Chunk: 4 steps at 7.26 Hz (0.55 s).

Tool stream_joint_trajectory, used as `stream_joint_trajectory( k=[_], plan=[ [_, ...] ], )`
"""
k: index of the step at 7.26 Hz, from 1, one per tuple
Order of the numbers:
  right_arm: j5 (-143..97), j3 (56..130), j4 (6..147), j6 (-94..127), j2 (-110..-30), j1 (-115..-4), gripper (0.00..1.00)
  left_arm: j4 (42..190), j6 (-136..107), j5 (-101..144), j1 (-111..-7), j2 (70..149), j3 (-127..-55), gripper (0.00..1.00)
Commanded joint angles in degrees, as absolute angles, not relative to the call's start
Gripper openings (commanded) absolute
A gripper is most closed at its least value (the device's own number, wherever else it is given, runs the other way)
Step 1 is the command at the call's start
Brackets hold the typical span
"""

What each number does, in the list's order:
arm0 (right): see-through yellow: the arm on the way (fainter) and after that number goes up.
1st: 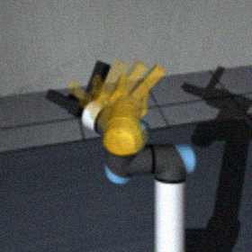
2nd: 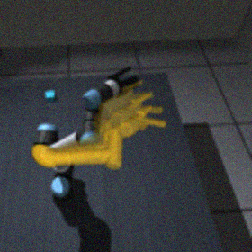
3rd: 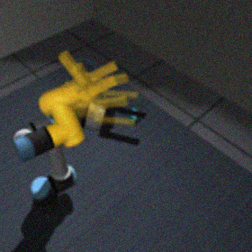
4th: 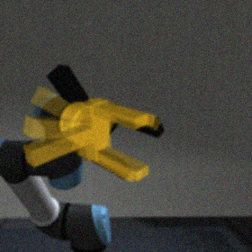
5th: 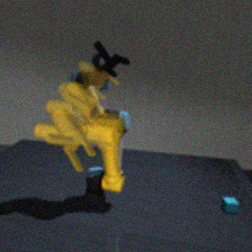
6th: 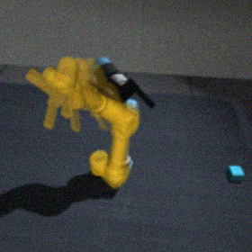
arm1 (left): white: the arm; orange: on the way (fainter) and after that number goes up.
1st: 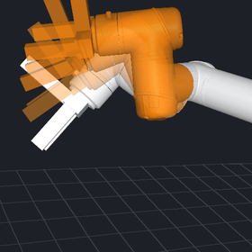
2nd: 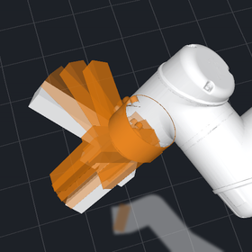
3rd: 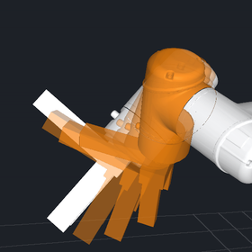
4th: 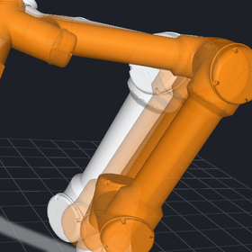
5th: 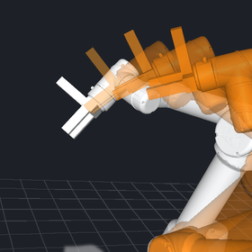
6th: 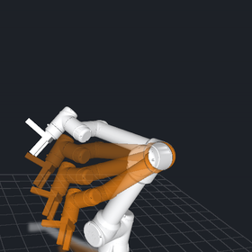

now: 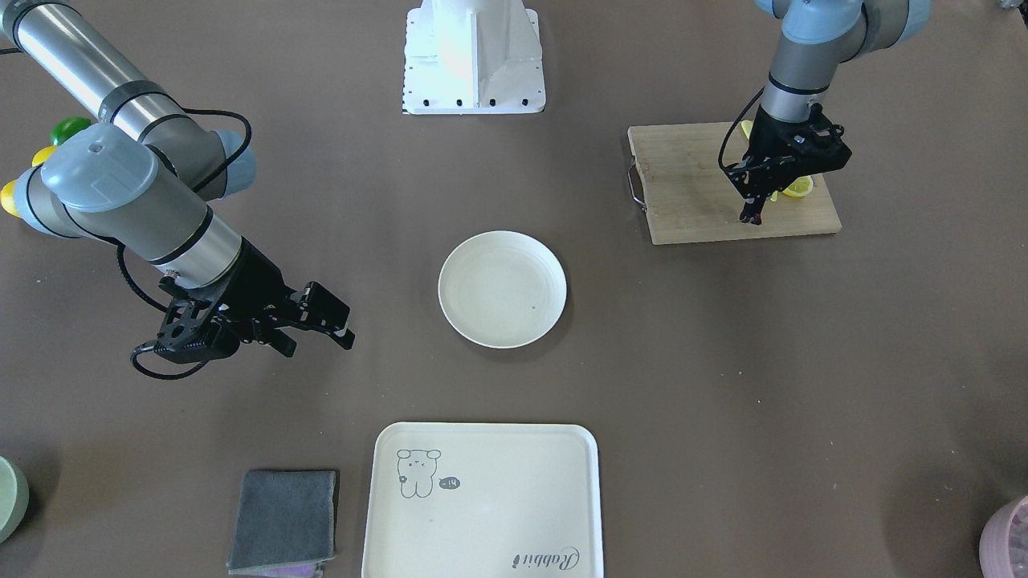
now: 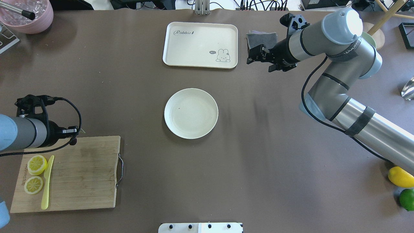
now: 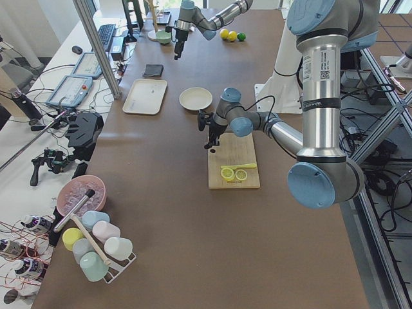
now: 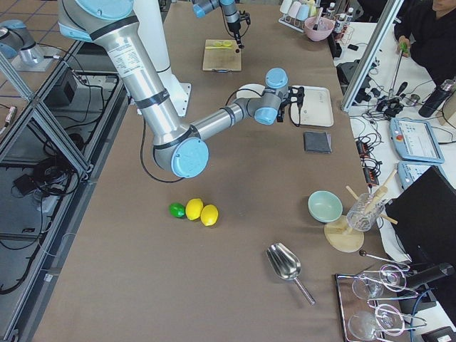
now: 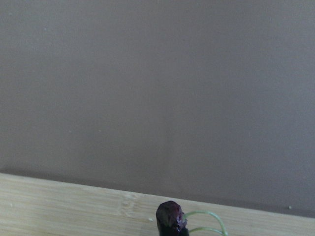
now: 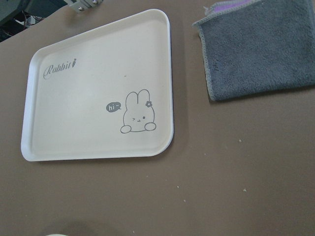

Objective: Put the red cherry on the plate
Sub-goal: 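Carry the cherries with the left gripper over the white plate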

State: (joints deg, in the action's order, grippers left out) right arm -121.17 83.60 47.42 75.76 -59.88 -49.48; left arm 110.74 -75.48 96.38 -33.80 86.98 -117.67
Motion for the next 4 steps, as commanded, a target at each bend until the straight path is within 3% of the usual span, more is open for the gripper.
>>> stream_joint_trajectory(
  k=[1,4],
  plan=[
    [-121.20,84.29,47.37,75.76,-60.47,-49.48,1.00,105.94,-75.49,97.47,-35.51,98.55,-116.46,0.00],
    [-121.11,84.29,47.37,75.76,-60.47,-49.48,1.00,95.90,-85.04,97.12,-32.54,122.10,-107.18,0.00]
  ],
)
